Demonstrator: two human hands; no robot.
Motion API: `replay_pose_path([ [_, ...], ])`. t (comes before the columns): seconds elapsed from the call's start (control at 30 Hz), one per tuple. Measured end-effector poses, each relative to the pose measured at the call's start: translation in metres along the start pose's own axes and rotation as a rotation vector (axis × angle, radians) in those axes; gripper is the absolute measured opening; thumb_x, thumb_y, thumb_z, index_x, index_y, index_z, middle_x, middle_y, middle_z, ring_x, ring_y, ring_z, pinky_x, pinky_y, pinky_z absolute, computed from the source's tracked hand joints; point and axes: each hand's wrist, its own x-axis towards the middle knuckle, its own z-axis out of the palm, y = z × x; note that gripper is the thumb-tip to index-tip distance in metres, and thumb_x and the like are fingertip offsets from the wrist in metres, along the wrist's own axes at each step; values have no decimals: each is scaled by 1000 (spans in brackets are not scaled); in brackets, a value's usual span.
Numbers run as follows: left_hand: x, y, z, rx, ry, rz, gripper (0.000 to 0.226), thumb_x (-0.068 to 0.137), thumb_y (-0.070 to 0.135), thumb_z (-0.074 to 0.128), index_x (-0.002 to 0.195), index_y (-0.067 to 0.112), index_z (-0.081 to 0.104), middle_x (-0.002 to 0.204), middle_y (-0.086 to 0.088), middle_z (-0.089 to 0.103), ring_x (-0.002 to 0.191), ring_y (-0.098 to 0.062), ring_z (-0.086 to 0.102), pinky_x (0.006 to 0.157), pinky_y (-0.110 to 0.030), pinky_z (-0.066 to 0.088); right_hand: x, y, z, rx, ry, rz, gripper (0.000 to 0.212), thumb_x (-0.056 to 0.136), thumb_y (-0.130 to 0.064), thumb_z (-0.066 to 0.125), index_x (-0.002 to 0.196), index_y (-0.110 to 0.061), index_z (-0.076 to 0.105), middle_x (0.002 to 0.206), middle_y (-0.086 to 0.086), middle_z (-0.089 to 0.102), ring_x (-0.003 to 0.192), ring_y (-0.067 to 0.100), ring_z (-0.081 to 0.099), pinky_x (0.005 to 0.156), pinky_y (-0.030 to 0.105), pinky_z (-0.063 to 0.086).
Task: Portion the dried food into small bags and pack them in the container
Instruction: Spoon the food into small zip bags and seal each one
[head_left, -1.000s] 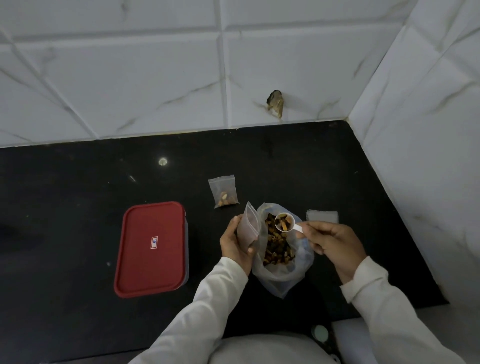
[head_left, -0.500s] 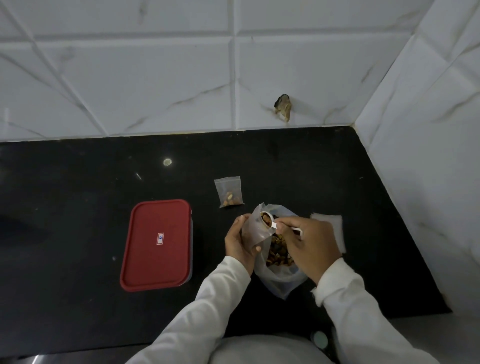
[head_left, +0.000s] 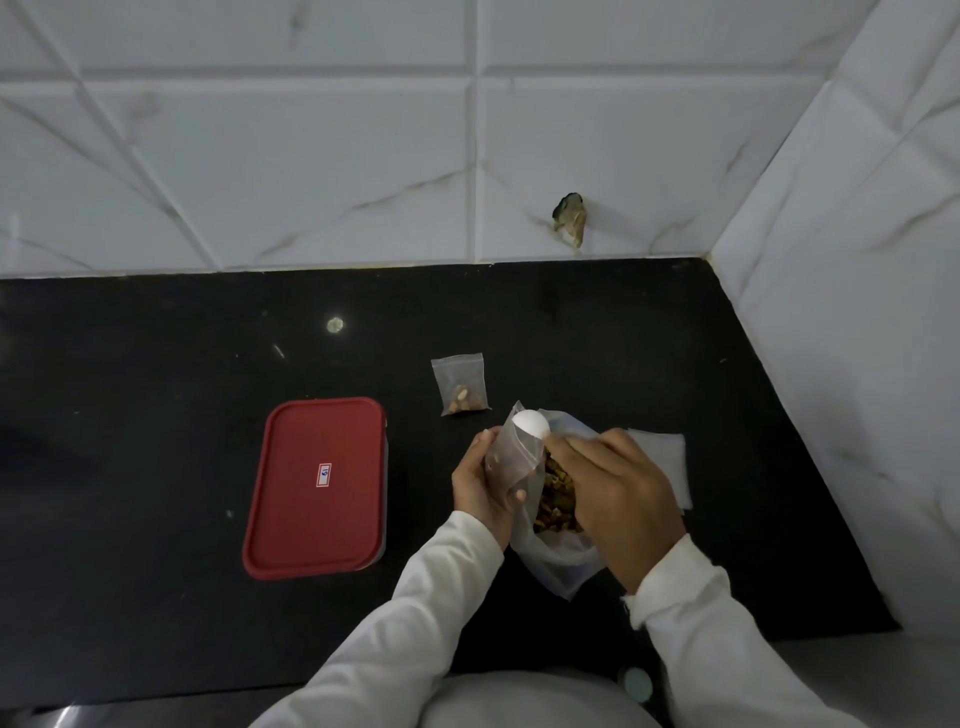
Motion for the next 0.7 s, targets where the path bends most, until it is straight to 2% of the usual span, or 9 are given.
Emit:
replay_pose_path([
  [0.1,0,0,-2,6,5,-13,43,82,42,65,116,15,68,111,-9,65,79,-19,64,45,-21,45,-9,-2,-12,196,218,85,42,63,2,81,98,-8,60,83,5,65,70,17,63,70,24,51],
  [0.17,0,1,-4,-12,22,-30,38,86,41,63,116,16,68,110,-9,66,78,-19,65,43,-20,46,-8,5,-13,168,284,211,25,70,10,73,87,-6,65,71,10,66,61,17,62,62,38,59],
  [0.2,0,1,-5,-20,39,-37,36,88,40,62,115,17,68,110,-9,67,77,-19,65,43,-20,46,-8,10,-13,177,212,272,24,72,12,73,87,-6,67,72,11,67,63,17,61,65,42,59],
  [0.27,1,0,-8,-29,79,-42,32,90,39,61,112,18,70,110,-7,68,74,-18,66,43,-20,46,-10,21,-11,133,-120,455,19,87,-1,65,104,-8,69,97,12,68,85,22,63,85,40,53],
  [0.33,1,-2,-9,-34,110,-49,32,91,39,60,112,18,70,109,-7,68,70,-17,65,43,-21,46,-16,31,-3,36,-404,568,24,97,-19,54,118,-9,62,117,9,62,108,20,57,99,29,40],
  [0.4,1,-4,-9,-22,121,-53,31,92,39,59,112,17,69,107,-7,67,67,-16,64,42,-20,45,-18,37,13,48,-436,544,25,98,-23,52,117,-11,65,114,8,64,105,18,58,99,28,42],
  [0.5,4,-7,-10,1,146,-64,35,92,40,59,115,16,69,110,-7,68,69,-16,63,42,-20,45,-14,39,30,-58,-626,487,30,99,-26,51,126,-14,57,123,7,59,112,19,55,101,28,40],
  [0.6,6,-8,-9,-1,187,-73,36,92,40,60,118,17,69,114,-8,70,68,-16,65,42,-20,46,-14,43,48,-133,-570,368,35,94,-27,55,128,-19,54,124,5,58,113,20,52,99,31,40],
  [0.7,8,-9,-7,7,224,-69,34,91,41,61,114,18,70,112,-7,71,66,-15,64,43,-19,46,-19,41,57,-148,-628,322,48,92,-30,58,138,-21,46,133,2,53,125,19,45,105,32,36],
])
